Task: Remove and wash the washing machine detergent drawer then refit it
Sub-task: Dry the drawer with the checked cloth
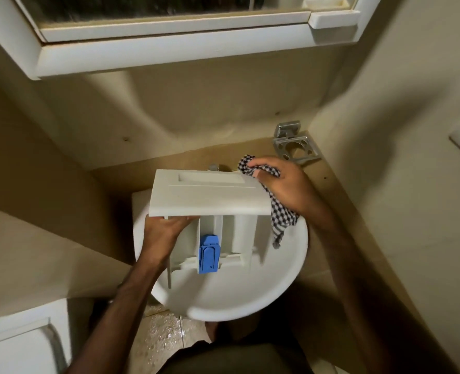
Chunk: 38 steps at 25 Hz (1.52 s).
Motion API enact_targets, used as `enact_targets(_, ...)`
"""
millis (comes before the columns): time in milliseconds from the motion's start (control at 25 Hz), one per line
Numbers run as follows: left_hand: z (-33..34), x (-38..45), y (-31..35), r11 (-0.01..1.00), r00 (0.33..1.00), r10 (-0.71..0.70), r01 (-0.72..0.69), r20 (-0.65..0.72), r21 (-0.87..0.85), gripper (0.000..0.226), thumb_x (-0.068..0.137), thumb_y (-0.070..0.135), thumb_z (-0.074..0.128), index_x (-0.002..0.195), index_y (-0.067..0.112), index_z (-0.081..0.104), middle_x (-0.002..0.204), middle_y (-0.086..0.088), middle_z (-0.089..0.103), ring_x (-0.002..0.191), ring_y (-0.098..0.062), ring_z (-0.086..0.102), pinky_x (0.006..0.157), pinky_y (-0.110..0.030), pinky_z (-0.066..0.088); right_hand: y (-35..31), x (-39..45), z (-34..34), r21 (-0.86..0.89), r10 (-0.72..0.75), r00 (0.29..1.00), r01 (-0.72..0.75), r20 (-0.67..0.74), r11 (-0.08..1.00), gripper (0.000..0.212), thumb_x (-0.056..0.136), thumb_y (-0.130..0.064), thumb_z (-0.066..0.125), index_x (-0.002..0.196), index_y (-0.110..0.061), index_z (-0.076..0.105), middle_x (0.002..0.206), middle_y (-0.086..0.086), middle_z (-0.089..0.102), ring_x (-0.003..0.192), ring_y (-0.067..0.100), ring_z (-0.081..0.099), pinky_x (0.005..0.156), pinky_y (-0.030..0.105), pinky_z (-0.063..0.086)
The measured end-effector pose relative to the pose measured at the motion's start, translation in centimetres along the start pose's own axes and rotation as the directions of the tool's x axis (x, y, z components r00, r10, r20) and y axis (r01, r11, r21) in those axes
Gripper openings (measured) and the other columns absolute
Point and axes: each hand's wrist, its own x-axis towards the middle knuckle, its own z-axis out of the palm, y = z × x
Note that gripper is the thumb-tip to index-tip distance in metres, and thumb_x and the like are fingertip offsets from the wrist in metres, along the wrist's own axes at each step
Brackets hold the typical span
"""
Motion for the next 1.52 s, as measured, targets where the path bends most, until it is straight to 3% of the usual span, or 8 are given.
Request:
enact_targets(240, -0.2, 0.6, 0.6, 0.988, 0.988, -0.111, 0.098, -0.107, -0.117, 0.045, 0.057, 0.055, 0.093, 0.099, 0.057, 0.075, 0.101, 0.014, 0.081, 0.092, -0.005, 0.077, 0.080, -0.033, 0.058, 0.8, -5.0, 0.7, 0.116, 0.001, 0.978, 0.024, -0.208, 0.993, 0.027, 0.102, -0.026, 0.064, 0.126, -0.036, 0.073, 0.129, -0.023, 0.069, 0.118, -0.010, 0.061, 0.102, 0.018, 0.051)
enact_targets(440, 0.6, 0.8, 1.0, 0.916, 0.935, -0.350, 0.329, -0.058, -0.228, 0.071, 0.057, 0.076, 0.085, 0.118, 0.043, 0.076, 0.113, 0.021, 0.076, 0.111, -0.003, 0.063, 0.096, -0.031, 0.038, 0.3, -7.5, 1.3, 0.068, 0.084, 0.898, -0.060, -0.432, 0.996, 0.042, 0.090, -0.053, 0.068, 0.129, -0.047, 0.054, 0.122, -0.026, 0.063, 0.107, 0.003, 0.065, 0.083, 0.034, 0.063)
enact_targets(560, 1.4, 0.8, 2.3, 0.888, 0.918, -0.396, 0.386, 0.009, -0.249, 0.034, 0.073, 0.070, 0.077, 0.105, 0.056, 0.077, 0.098, 0.030, 0.077, 0.092, 0.008, 0.070, 0.081, -0.026, 0.040, 0.2, -7.3, 2.8, -0.103, -0.240, 0.894, 0.216, -0.378, 0.971, 0.033, 0.088, -0.036, 0.074, 0.119, -0.029, 0.062, 0.115, -0.017, 0.062, 0.104, 0.008, 0.065, 0.083, 0.041, 0.061)
enact_targets(760, 2.4, 0.2, 2.7, 0.835, 0.875, -0.480, 0.478, 0.064, -0.271, 0.047, 0.074, 0.065, 0.081, 0.112, 0.037, 0.079, 0.110, 0.003, 0.080, 0.099, -0.019, 0.076, 0.088, -0.039, 0.053, 1.3, -3.7, 5.3, -0.499, -0.643, 0.715, 0.465, -0.275, 0.731, 0.011, 0.094, -0.004, 0.075, 0.104, -0.005, 0.078, 0.106, 0.008, 0.075, 0.104, 0.028, 0.070, 0.089, 0.038, 0.058)
enact_targets(1000, 3.4, -0.9, 2.3, 0.740, 0.852, -0.480, 0.521, 0.208, -0.425, 0.046, 0.087, 0.059, 0.075, 0.111, 0.021, 0.082, 0.108, -0.012, 0.079, 0.095, -0.032, 0.078, 0.078, -0.041, 0.062, 2.6, -3.3, 5.5, -0.493, -0.344, 0.926, 0.374, 0.156, 0.785, 0.046, 0.076, -0.027, 0.077, 0.120, -0.015, 0.072, 0.126, -0.003, 0.072, 0.143, 0.018, 0.046, 0.088, 0.037, 0.060)
enact_targets(1120, 4.0, -1.4, 1.8, 0.712, 0.851, -0.450, 0.525, 0.272, -0.467, 0.054, 0.089, 0.061, 0.073, 0.121, 0.018, 0.078, 0.114, -0.012, 0.078, 0.104, -0.033, 0.076, 0.085, -0.044, 0.061, 2.7, -3.7, 4.9, -0.533, -0.269, 0.939, 0.344, 0.216, 0.773, 0.067, 0.073, -0.032, 0.082, 0.134, -0.018, 0.058, 0.144, -0.001, 0.060, 0.155, 0.014, 0.028, 0.088, 0.036, 0.059)
enact_targets(1320, 4.9, -1.6, 2.4, 0.775, 0.885, -0.416, 0.465, 0.207, -0.428, 0.048, 0.084, 0.060, 0.078, 0.113, 0.022, 0.081, 0.104, -0.007, 0.079, 0.091, -0.026, 0.078, 0.077, -0.038, 0.062, 1.5, -4.3, 5.2, -0.711, -0.464, 0.883, 0.285, -0.065, 0.643, 0.023, 0.074, -0.010, 0.085, 0.094, -0.013, 0.075, 0.090, 0.001, 0.074, 0.104, 0.025, 0.069, 0.055, 0.030, 0.055)
enact_targets(1520, 5.9, -1.1, 3.1, 0.810, 0.919, -0.368, 0.392, 0.143, -0.435, 0.029, 0.088, 0.055, 0.074, 0.095, 0.028, 0.082, 0.093, -0.001, 0.079, 0.083, -0.021, 0.078, 0.071, -0.035, 0.061, 0.6, -2.7, 4.3, -0.733, -0.309, 0.936, 0.329, 0.170, 0.596, 0.012, 0.087, -0.011, 0.070, 0.097, -0.017, 0.072, 0.091, 0.001, 0.071, 0.106, 0.018, 0.064, 0.060, 0.031, 0.049)
